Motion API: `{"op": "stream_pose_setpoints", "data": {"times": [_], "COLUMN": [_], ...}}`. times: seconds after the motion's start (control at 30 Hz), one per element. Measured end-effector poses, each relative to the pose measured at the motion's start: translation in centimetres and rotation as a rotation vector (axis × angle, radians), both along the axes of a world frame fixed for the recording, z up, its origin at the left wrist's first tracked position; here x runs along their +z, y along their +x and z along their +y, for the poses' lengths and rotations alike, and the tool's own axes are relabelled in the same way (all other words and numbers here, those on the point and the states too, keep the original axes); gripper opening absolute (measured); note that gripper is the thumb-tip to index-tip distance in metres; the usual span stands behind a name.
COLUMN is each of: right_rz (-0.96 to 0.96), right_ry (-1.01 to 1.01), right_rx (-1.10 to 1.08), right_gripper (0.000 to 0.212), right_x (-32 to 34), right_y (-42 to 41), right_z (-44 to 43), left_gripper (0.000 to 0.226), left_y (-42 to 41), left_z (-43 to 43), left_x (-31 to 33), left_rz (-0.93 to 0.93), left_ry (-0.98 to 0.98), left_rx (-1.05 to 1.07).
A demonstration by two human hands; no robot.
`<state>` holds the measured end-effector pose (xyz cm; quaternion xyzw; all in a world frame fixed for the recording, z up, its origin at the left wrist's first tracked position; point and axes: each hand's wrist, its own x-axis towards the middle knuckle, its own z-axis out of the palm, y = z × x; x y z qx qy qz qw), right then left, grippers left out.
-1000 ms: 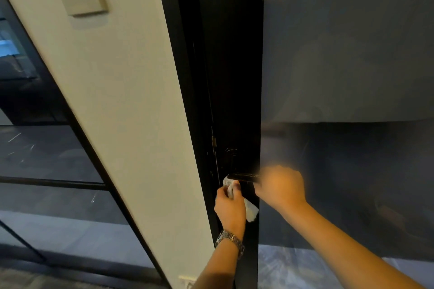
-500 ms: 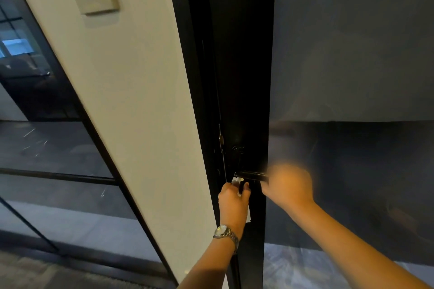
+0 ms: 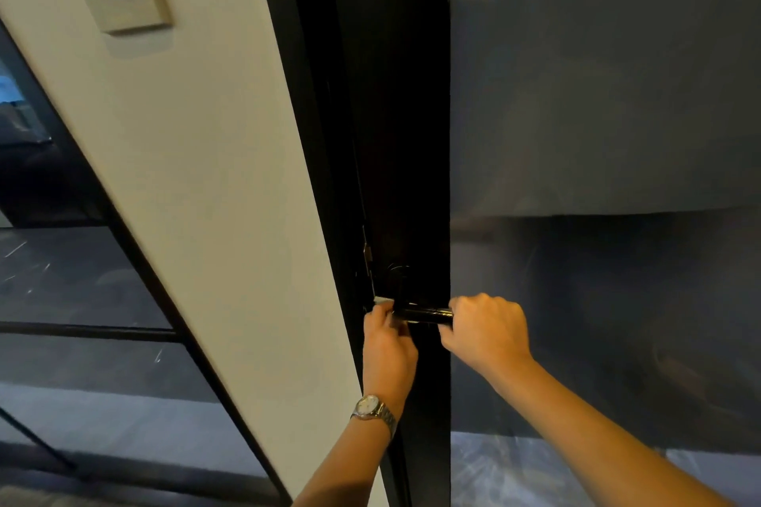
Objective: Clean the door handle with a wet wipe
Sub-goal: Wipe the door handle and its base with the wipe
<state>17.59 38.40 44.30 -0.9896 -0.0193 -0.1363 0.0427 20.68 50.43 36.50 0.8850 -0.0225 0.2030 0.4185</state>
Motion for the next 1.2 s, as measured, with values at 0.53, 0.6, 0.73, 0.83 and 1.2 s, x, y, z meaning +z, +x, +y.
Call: {"op": "stream_pose_setpoints", "data": {"times": [0.53, 0.6, 0.73, 0.83, 1.2], "right_rz": [-0.013, -0.019, -0.010, -0.009, -0.023], "right_ry": [0.010, 0.002, -0.003, 0.000, 0.022], "right_rx": [0.003, 0.001, 0.004, -0.004, 0.006], "right_gripper": [0.027, 0.027, 0.027, 0.028, 0.033], "right_x": [-0.3, -0.3, -0.4, -0.3, -0.1], "right_y": [0.3, 0.3, 0.2, 0.4, 0.0], "right_z": [-0.2, -0.2, -0.1, -0.1, 0.0], "left_gripper": [0.025, 0.022, 0.020, 0.016, 0.061], "left_y": [0.7, 0.4, -0.2, -0.2, -0.3], "left_z": [-1.4, -1.6, -1.3, -2.2, -3.6], "left_x": [1.8, 1.8, -0.1, 0.2, -1.0], "left_rz": [-0.076, -0.077, -0.012, 0.041, 0.143], "left_ry": [-0.276, -0.299, -0.356, -0.289, -0.160], "left_rx": [0.066, 0.105, 0.157, 0.069, -0.320]}}
